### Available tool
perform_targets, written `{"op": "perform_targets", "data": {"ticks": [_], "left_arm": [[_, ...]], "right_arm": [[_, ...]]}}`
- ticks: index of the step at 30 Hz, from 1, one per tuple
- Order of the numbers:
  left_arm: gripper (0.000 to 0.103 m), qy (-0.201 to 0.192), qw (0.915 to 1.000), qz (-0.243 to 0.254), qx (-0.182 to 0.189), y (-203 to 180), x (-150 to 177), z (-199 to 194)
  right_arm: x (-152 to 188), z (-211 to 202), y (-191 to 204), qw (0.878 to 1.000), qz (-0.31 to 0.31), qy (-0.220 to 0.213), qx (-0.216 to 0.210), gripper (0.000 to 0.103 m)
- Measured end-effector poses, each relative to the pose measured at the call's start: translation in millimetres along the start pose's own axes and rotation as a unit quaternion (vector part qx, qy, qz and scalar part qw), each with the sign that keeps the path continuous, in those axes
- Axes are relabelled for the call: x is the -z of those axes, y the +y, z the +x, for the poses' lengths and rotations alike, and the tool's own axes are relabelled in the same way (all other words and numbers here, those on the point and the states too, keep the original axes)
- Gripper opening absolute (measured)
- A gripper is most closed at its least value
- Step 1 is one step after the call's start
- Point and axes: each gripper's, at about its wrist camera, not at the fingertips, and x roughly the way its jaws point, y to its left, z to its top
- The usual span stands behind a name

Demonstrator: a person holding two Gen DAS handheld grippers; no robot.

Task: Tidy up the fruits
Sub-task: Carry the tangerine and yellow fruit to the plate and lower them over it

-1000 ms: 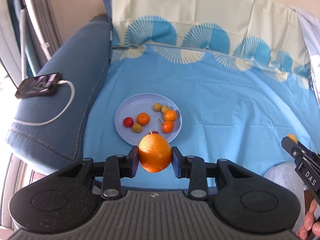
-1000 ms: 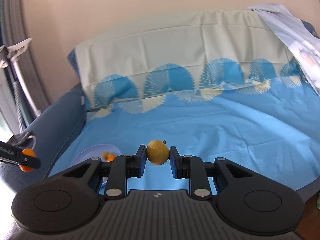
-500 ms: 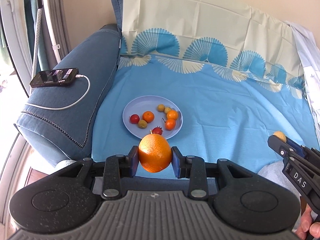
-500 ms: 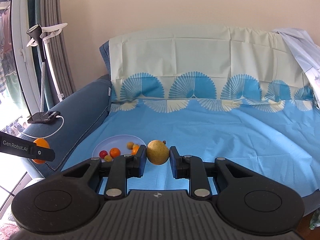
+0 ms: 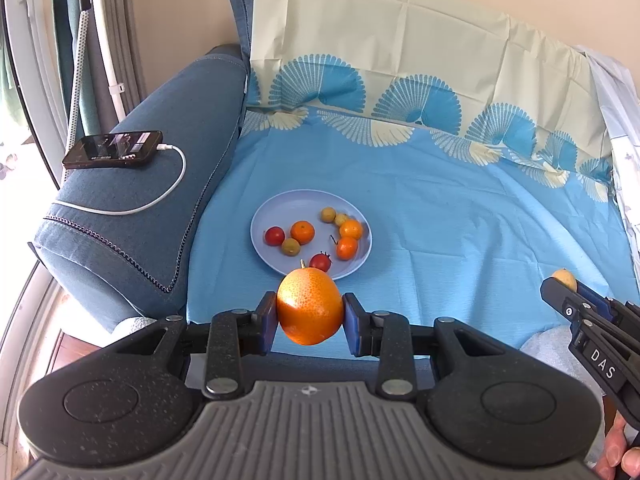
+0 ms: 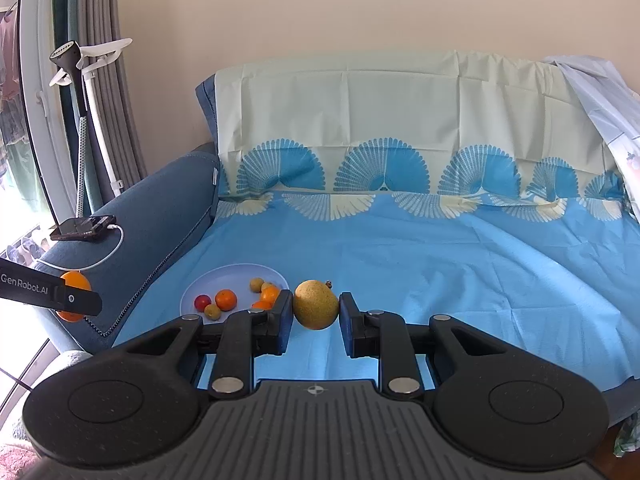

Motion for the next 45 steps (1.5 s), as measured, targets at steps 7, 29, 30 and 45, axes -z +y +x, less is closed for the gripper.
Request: {"op": "perform_targets", "data": {"ticks": [7,29,30,45], "left_arm": [[0.038,0.012,0.9999,-0.005,0.003,3.9,-2.2,12.1],[0.038,0.063,0.9979,-0.015,0.005,14.4,-19.0,67.2],[0.038,0.067,0.9977,-0.015,0.004,14.8,-20.3,70.9],[0.038,0.115,0.9933,-0.008,-0.011,25.0,-50.3,139.8]], "right_arm": [[-0.8,8.6,-1.1,1.0,-0.005,0.011,0.001,0.026],[-0.9,59.2,14.0,0.997,-0.038,0.072,0.0,0.026],[-0.8,62.3,14.5,0.996,-0.039,0.076,0.0,0.026],[-8.1,131.4,26.6,0.992,-0.035,0.116,-0.024,0.026]]}}
